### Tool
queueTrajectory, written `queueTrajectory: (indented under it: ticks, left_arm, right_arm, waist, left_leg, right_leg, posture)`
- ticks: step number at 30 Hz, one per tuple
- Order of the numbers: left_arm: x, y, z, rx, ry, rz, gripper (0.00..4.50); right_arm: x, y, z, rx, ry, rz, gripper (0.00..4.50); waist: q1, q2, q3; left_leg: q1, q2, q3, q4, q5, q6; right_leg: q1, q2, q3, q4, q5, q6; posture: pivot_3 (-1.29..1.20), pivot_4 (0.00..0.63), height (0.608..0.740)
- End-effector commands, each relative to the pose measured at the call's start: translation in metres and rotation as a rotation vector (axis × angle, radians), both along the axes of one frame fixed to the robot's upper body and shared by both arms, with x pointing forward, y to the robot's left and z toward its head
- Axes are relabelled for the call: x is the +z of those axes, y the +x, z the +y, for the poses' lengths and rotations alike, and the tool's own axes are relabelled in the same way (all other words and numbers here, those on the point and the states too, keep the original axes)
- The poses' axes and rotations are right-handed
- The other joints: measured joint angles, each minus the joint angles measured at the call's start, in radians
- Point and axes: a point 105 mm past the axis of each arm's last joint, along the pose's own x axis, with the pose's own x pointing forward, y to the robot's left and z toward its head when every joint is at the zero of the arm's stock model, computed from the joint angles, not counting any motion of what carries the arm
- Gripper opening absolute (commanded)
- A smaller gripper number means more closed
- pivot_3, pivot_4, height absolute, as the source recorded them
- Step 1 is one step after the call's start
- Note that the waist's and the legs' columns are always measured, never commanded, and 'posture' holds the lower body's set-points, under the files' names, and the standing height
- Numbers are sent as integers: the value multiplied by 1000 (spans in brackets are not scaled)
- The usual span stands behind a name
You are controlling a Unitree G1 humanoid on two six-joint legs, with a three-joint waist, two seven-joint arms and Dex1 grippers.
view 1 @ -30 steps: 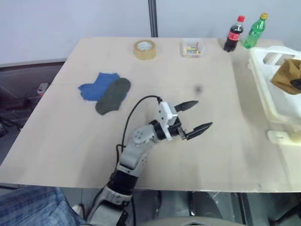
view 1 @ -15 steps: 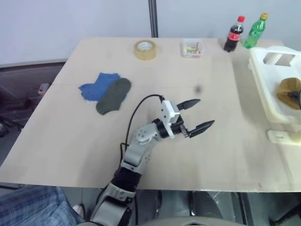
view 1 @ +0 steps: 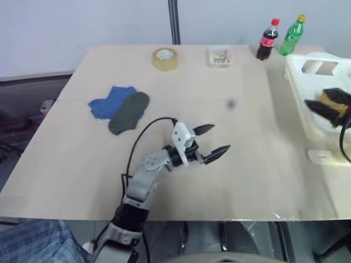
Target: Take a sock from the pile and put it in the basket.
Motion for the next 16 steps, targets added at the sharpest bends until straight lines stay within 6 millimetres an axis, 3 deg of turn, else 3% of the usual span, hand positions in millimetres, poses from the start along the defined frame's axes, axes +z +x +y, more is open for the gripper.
queueTrajectory:
  ticks: [1,4,8,13,16]
  left_arm:
    - [7,-9,18,60,-21,22,4500]
    - [-2,-18,38,135,13,67,4500]
    - [-6,-31,59,223,12,107,4500]
    - [-14,-42,84,317,75,124,4500]
    - [-14,-47,96,364,87,126,4500]
  right_arm:
    - [-14,-19,32,129,-20,26,4444]
    - [-42,-32,51,192,-16,63,4444]
    - [-72,-47,59,246,13,134,4444]
    - [-102,-59,46,250,-86,192,4444]
    - [-105,-62,39,259,-83,187,4444]
  waist:
    - [0,0,0]
    - [0,0,0]
    - [0,0,0]
    - [1,0,0]
    - [1,0,0]
  left_leg:
    - [1,0,0,0,0,0]
    - [2,0,0,1,0,0]
    - [3,0,0,1,0,0]
    - [3,0,0,1,0,0]
    - [3,0,0,0,0,0]
  right_leg:
    - [0,0,0,1,0,0]
    - [0,0,0,4,0,0]
    - [0,0,1,4,0,0]
    - [0,-1,1,4,0,0]
    - [0,-1,1,4,0,-1]
  posture:
    - [0,150,738]
    - [0,150,738]
    - [0,150,738]
    - [0,150,738]
    - [0,150,738]
